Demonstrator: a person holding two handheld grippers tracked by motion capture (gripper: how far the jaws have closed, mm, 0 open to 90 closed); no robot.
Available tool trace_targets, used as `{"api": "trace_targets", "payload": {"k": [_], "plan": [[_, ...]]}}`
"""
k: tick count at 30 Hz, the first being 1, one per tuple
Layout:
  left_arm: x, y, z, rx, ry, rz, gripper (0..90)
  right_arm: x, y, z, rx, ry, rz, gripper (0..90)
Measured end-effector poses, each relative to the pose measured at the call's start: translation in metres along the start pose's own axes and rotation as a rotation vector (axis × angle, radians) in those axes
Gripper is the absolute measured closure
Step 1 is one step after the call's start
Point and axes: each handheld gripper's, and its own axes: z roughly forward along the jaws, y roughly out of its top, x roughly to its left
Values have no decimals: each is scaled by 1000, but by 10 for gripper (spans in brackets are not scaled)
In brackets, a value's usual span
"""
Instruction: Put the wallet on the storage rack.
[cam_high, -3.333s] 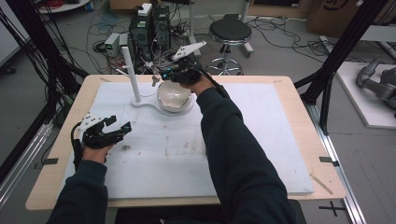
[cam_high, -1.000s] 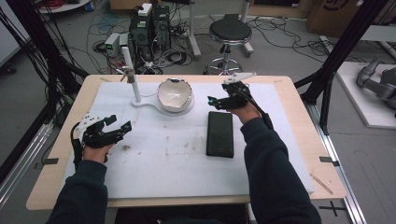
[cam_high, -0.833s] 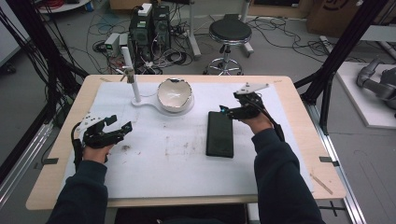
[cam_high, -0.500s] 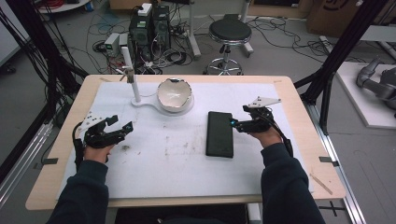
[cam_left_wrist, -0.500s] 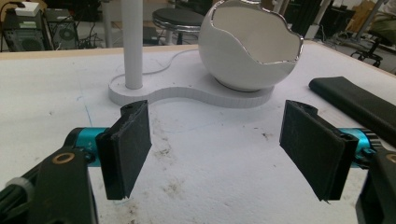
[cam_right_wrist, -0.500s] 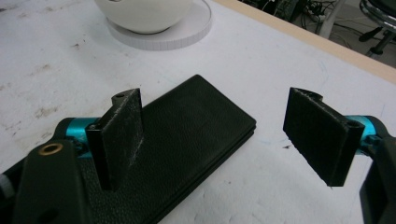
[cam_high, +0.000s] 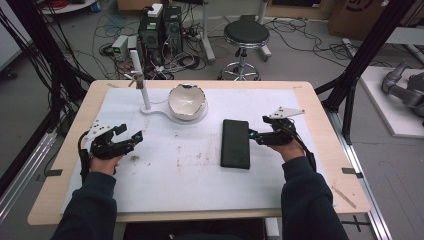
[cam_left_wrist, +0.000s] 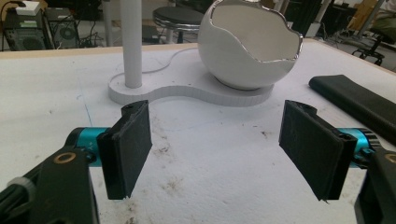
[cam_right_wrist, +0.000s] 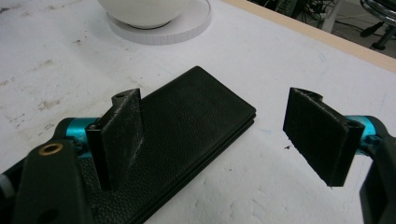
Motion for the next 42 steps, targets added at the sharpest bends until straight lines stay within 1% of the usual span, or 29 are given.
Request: {"api": "trace_targets", "payload": {"k": [1,3,5,7,8,9,10,11,13,14,15,16,17,18,19,21,24,25,28,32,34,36,39,40,41,42], "plan": [[0,0,1,2,-1,4,252,-1,-5,-3,-2,-7,11,207],[0,-1,1,4,-4,0,252,-1,-8,-4,-3,-10,18,207],[0,-1,1,5,-5,0,252,-2,-17,-6,3,-18,36,207],[0,-1,1,6,-6,0,252,-3,-20,-7,-2,-20,43,207],[0,-1,1,8,-4,1,252,-2,-26,-7,-3,-22,64,207],[-1,0,1,8,-6,4,252,-2,-26,-7,-3,-22,64,207],[-1,0,1,6,-4,5,252,-2,-32,-5,4,-20,71,207],[-2,0,1,9,-5,8,252,-2,-32,-5,4,-20,71,207],[-3,-1,1,12,-5,15,252,0,-38,-2,7,-12,76,207],[-3,-1,2,17,-8,18,256,3,-43,1,18,-1,75,208],[-4,-1,2,16,-6,19,256,3,-43,1,18,-1,75,208],[-5,-1,2,17,-10,19,261,6,-47,3,38,10,65,208],[-6,-1,3,16,-8,22,261,6,-47,3,38,10,65,208],[-7,0,3,18,-13,21,262,7,-48,4,42,23,65,209],[-8,0,4,17,-18,19,264,9,-51,6,53,39,70,210],[-12,-1,6,20,-23,27,267,10,-52,7,60,46,78,210],[-17,-1,10,36,-33,41,269,11,-54,13,71,69,101,209],[-19,-2,11,36,-36,40,269,12,-54,15,75,79,101,209],[-20,-2,13,39,-38,45,271,21,-51,22,81,102,72,209],[-19,-2,12,40,-33,37,271,36,-45,28,69,125,15,209],[-19,-2,12,44,-34,39,271,41,-43,30,65,141,-9,209],[-19,-2,12,44,-36,43,271,46,-43,33,73,166,-41,209],[-19,-2,11,45,-35,44,271,53,-46,39,106,172,-97,207],[-19,-2,11,46,-34,40,271,52,-45,38,102,179,-111,220],[-19,-2,11,45,-34,40,271,51,-45,38,108,188,-113,246],[-19,-2,11,45,-32,41,271,45,-46,34,115,203,-159,360]]}}
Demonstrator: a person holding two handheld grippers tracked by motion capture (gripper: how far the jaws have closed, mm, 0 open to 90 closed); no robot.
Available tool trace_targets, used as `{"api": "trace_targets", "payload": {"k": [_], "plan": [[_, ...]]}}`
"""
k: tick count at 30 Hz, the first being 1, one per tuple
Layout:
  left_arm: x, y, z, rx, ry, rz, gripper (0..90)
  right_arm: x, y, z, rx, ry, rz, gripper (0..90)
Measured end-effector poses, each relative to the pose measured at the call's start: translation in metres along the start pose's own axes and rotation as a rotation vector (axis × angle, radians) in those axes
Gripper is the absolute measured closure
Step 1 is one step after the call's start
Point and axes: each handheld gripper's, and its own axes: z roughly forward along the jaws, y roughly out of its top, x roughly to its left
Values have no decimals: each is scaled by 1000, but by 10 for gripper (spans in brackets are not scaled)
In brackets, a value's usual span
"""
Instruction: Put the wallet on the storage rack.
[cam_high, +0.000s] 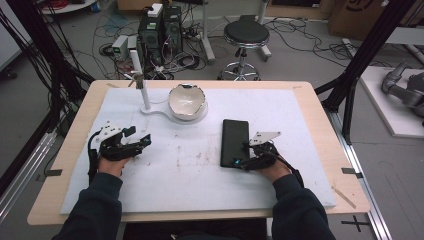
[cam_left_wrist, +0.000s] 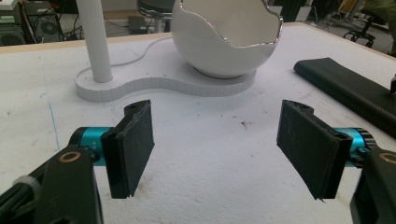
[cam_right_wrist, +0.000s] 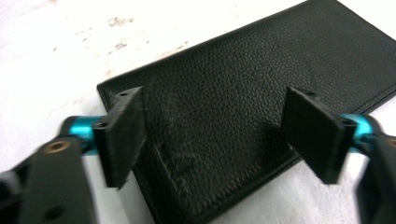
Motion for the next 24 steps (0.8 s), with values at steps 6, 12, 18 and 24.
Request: {"api": "trace_targets", "payload": {"k": [6,12,18,24], "plan": [[1,0,0,1,-1,-2,271,-7,-2,-8,27,-55,41,380],[2,-1,1,-6,5,-8,273,14,17,5,-31,-110,80,217],[4,0,-1,-9,5,-11,273,39,34,38,3,-136,23,214],[5,0,-3,-12,12,-14,273,41,34,40,34,-168,-18,273]]}}
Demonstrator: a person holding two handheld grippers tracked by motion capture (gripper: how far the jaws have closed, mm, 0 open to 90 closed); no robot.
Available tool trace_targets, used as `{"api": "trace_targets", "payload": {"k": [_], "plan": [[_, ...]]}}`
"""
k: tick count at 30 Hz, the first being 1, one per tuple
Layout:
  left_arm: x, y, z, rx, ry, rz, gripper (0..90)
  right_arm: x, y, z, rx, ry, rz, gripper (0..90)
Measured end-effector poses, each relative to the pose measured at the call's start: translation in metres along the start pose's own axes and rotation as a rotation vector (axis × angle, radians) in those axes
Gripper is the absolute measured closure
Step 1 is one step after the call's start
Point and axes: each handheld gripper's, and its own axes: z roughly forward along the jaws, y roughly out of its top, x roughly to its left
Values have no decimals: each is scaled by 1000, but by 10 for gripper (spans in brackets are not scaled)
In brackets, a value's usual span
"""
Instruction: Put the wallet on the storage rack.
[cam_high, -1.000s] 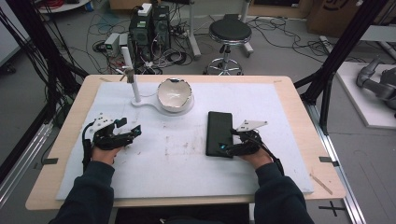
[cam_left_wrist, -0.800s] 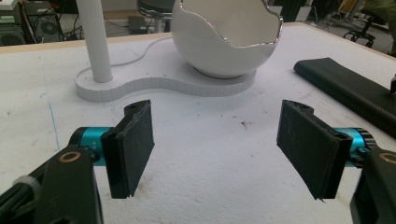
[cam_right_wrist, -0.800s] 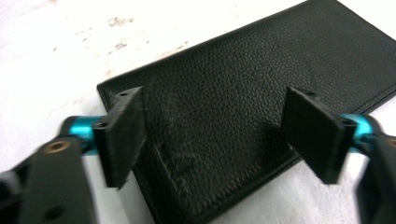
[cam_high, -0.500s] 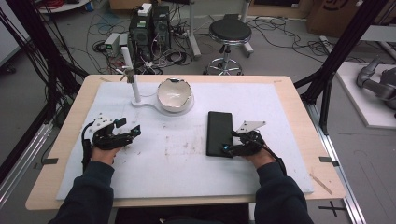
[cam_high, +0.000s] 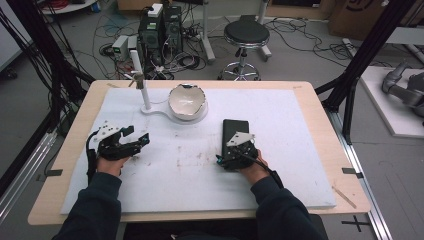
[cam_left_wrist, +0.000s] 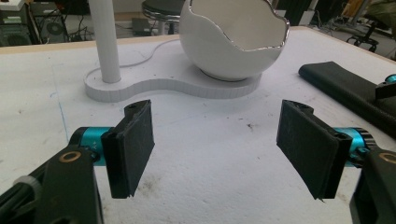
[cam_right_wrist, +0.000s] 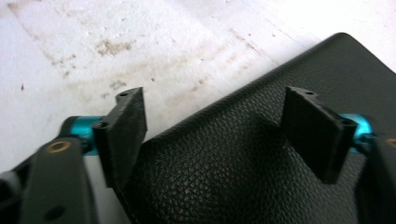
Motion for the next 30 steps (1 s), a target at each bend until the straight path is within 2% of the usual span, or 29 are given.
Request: {"api": "trace_targets", "payload": {"k": [5,9,10,12,15,17,20,21,23,26,28,30], "plan": [[0,0,-1,-2,1,3,272,-15,-8,-13,21,-10,-4,454],[0,0,0,-2,-1,2,272,-31,-18,-26,62,-78,14,512],[0,0,0,-3,-1,1,273,-35,-21,-28,65,-99,29,507],[0,0,0,-2,1,0,272,-41,-25,-30,53,-122,75,424],[0,0,0,-3,1,0,273,-43,-26,-27,15,-147,103,266],[0,0,0,-3,0,0,272,-43,-25,-21,1,-164,114,211],[0,0,0,-4,0,-2,273,-40,-27,-11,49,-183,89,193],[1,0,0,-4,0,-1,273,-39,-26,-10,58,-194,48,190],[1,0,0,-5,1,-3,273,-41,-26,-11,63,-186,24,192],[1,0,-1,-6,-1,-3,273,-44,-27,-13,68,-189,28,270],[1,0,-1,-6,-3,0,272,-42,-26,-14,72,-193,19,372],[0,0,-1,-5,-3,0,273,-37,-24,-17,74,-200,-33,503]]}}
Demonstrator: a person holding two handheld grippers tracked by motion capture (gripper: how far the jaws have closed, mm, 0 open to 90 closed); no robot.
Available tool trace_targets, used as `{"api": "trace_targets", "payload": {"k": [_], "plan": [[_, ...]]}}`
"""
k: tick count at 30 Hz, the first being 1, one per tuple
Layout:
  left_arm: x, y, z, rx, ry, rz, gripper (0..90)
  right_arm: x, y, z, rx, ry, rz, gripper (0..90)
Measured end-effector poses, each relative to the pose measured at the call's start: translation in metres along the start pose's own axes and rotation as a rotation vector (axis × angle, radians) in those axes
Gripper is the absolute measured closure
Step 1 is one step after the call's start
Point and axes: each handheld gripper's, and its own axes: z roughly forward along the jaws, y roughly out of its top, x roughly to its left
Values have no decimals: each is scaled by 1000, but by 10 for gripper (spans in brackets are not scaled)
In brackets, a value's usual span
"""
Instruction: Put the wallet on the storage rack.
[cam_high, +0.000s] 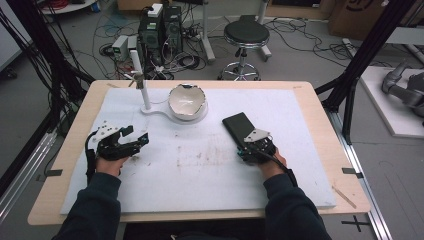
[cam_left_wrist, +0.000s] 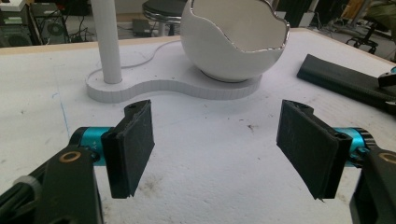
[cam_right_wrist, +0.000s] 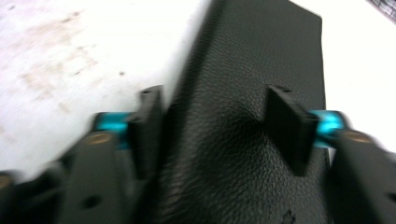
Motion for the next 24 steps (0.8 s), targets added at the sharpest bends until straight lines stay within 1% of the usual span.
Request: {"api": "trace_targets", "payload": {"k": [2,3,4,5,7,9,10,11,12,13,15,16,17,19,22,23,24], "plan": [[0,0,0,-1,0,0,273,3,1,-3,-3,-6,-15,605],[0,0,0,-1,0,0,273,3,1,-4,-8,-3,-11,665],[0,0,0,-2,-1,-2,272,5,3,-7,-7,-19,-14,713],[0,0,0,-2,0,-1,272,5,3,-7,-7,-19,-14,754],[1,0,0,-3,-1,-5,272,6,6,-11,-6,-35,-3,809],[1,0,0,-3,0,-4,273,5,6,-13,-12,-35,4,813],[1,0,0,-5,2,-8,273,2,7,-15,-34,-31,19,817],[1,0,0,-2,3,-7,273,-3,6,-19,-59,-16,63,819],[1,0,0,0,1,-8,273,-11,5,-24,-87,10,130,820],[1,0,1,-1,1,-9,273,-11,5,-24,-87,10,130,820],[1,0,1,1,-1,-7,273,-19,3,-29,-121,35,202,822],[1,0,1,0,1,-7,273,-23,3,-32,-143,55,239,824],[2,0,1,0,1,-8,273,-26,3,-35,-160,73,266,824],[2,0,1,-1,-1,-11,272,-34,2,-43,-205,121,340,826],[1,-1,1,2,1,-9,273,-40,1,-51,-255,185,424,826],[1,-1,1,2,1,-8,272,-42,0,-54,-268,215,455,826],[2,-1,1,3,0,-5,273,-44,-1,-56,-280,229,475,825]]}}
